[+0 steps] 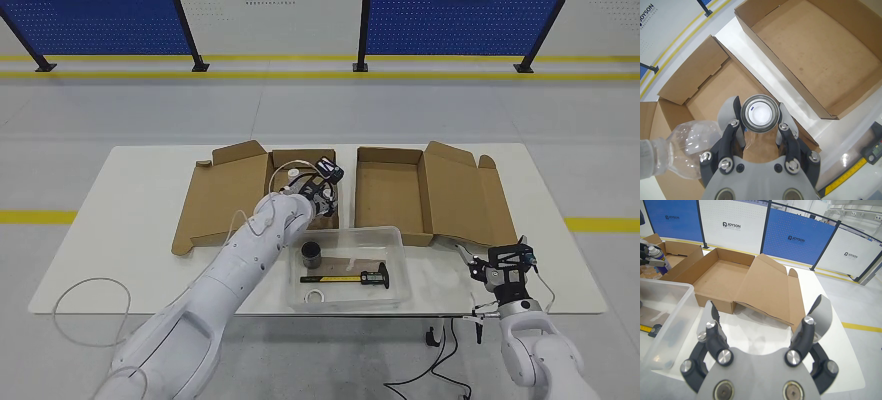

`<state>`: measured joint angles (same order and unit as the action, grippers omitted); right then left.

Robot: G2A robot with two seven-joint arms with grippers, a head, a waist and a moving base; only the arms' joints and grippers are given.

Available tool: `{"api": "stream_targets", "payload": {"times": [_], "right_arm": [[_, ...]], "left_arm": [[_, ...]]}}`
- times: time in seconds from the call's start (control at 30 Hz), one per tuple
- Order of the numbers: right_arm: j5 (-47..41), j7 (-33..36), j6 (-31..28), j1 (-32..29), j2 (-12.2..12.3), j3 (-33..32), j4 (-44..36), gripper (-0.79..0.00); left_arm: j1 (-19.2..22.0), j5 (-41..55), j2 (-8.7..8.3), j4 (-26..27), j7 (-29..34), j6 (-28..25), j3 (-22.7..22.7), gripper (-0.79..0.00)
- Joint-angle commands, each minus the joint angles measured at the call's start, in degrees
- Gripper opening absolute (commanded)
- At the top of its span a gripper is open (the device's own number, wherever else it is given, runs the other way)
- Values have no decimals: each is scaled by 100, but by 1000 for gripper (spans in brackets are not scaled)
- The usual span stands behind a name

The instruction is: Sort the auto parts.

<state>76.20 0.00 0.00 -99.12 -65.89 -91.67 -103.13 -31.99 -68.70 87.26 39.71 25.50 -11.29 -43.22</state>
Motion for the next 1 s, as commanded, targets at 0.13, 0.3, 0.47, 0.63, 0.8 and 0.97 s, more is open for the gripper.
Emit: {"api": "stream_targets", "payload": {"times": [0.13,0.3,0.47,0.63,0.8,0.97], "right_arm": [[0,0,0,0,0,0,0,0],[0,0,0,0,0,0,0,0],[0,0,0,0,0,0,0,0],[0,0,0,0,0,0,0,0],[0,0,0,0,0,0,0,0],[0,0,0,0,0,0,0,0]], "left_arm": [[46,16,69,-172,-45,-23,15,-529],[62,4,106,-272,-71,-24,5,-474],[30,-37,128,-307,-108,-15,-4,-456],[24,-64,144,-349,-103,-18,-31,-409],[43,-99,154,-394,-130,-9,-71,-376],[41,-162,163,-362,-142,0,-92,-302]]}}
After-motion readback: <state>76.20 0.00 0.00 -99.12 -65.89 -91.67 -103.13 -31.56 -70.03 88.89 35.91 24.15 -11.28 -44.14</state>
